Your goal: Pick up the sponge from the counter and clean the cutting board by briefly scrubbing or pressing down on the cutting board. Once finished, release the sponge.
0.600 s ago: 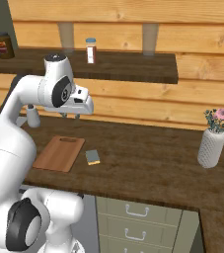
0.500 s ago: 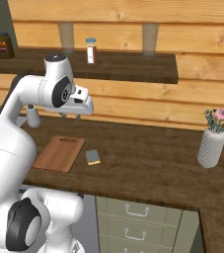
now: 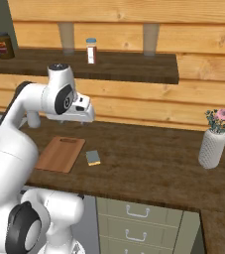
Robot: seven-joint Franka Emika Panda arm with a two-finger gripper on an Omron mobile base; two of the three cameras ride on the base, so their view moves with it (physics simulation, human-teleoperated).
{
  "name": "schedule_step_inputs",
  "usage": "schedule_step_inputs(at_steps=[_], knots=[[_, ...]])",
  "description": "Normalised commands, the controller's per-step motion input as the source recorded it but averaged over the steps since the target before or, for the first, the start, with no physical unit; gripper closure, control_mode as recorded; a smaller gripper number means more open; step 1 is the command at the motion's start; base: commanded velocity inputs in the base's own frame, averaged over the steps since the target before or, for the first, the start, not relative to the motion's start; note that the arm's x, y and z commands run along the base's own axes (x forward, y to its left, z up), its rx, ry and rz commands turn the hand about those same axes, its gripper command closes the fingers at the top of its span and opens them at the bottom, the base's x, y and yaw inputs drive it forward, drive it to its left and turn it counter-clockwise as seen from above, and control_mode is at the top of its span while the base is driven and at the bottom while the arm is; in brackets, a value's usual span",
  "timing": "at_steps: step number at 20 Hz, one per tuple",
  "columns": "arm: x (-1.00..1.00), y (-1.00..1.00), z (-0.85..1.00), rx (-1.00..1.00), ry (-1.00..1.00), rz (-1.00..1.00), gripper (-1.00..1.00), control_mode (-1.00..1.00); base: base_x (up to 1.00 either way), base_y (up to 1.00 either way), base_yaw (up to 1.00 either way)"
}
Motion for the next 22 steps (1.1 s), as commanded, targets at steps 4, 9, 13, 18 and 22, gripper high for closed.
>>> schedule_step_inputs(at_steps=[4, 9, 13, 18, 22], knots=[[0.04, 0.0, -0.47, -0.01, 0.14, 0.0, -1.0, -1.0, 0.0, 0.0, 0.0], [0.15, 0.0, -0.51, -0.03, 0.2, 0.0, -1.0, -1.0, 0.0, 0.0, 0.0], [0.31, -0.09, -0.4, -0.02, 0.22, 0.0, -1.0, -1.0, 0.0, 0.0, 0.0], [0.34, -0.21, -0.49, -0.03, 0.06, 0.05, -1.0, -1.0, 0.0, 0.0, 0.0], [0.51, -0.01, -0.65, 0.0, -0.09, 0.22, -1.0, -1.0, 0.0, 0.0, 0.0]])
